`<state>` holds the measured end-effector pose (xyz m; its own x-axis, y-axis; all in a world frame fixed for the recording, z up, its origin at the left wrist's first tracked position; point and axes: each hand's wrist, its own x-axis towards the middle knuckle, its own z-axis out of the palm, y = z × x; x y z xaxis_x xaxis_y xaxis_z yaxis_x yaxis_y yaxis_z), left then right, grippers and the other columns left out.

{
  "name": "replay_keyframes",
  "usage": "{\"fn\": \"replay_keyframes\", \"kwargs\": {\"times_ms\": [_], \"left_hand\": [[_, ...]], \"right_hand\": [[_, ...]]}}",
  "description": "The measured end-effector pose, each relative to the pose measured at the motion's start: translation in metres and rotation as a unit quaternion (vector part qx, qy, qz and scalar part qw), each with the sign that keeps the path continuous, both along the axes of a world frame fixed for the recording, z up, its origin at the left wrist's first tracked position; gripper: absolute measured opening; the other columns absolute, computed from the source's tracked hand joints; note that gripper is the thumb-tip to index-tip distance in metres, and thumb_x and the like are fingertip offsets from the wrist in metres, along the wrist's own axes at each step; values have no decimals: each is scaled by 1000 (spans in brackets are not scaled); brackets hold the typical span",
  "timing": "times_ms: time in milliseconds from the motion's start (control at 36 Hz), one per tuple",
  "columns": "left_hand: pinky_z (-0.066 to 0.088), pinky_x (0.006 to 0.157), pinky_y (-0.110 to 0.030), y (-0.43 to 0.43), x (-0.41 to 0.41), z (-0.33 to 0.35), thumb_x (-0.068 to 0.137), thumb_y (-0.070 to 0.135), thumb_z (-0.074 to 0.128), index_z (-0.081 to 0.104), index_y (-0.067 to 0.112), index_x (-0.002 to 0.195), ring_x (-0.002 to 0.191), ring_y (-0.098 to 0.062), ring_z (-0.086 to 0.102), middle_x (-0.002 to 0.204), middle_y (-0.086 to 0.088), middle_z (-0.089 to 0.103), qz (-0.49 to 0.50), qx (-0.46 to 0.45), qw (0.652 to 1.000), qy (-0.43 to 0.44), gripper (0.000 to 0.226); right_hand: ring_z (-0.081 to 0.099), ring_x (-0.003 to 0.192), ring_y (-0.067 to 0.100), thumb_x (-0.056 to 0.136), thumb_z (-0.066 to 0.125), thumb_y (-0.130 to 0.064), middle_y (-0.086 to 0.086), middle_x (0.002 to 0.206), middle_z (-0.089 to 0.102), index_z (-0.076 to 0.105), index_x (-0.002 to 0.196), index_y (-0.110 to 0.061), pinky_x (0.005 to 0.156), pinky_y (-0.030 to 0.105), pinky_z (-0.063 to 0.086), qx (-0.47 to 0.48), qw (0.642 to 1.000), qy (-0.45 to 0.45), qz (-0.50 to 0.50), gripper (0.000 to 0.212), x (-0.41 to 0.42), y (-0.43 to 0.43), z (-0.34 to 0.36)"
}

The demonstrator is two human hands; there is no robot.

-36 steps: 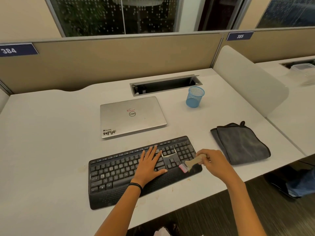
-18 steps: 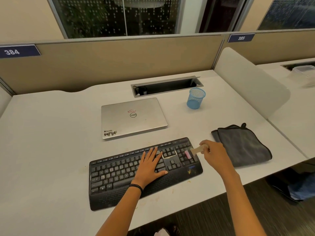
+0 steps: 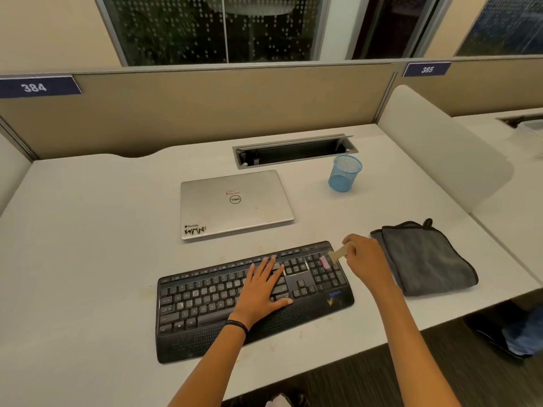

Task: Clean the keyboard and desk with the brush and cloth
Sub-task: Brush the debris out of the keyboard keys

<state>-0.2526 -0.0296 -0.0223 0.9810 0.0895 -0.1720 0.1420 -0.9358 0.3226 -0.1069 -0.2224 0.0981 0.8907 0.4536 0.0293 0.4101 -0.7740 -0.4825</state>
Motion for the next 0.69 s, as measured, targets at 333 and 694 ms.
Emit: {"fn": "replay_keyframes", "kwargs": {"times_ms": [333,694], "left_hand": [[-18,114,-39,1,0,-2,65,88,-3,-6,30,149,142,-17,-22,155,2,-21,-1,-1,1000,1,102],[-19,113,-38,1,0,-5,65,88,-3,-4,29,150,140,-17,-23,155,2,-21,-1,6,1000,-7,103]], "right_hand": [[62,86,30,90,43,3,19,97,67,61,111,1,73,33,48,31,998,-43,-16,28,4,10,4],[62,86,28,88,43,4,19,99,66,60,112,0,73,33,49,7,1000,2,-7,29,1,15,-4]]}}
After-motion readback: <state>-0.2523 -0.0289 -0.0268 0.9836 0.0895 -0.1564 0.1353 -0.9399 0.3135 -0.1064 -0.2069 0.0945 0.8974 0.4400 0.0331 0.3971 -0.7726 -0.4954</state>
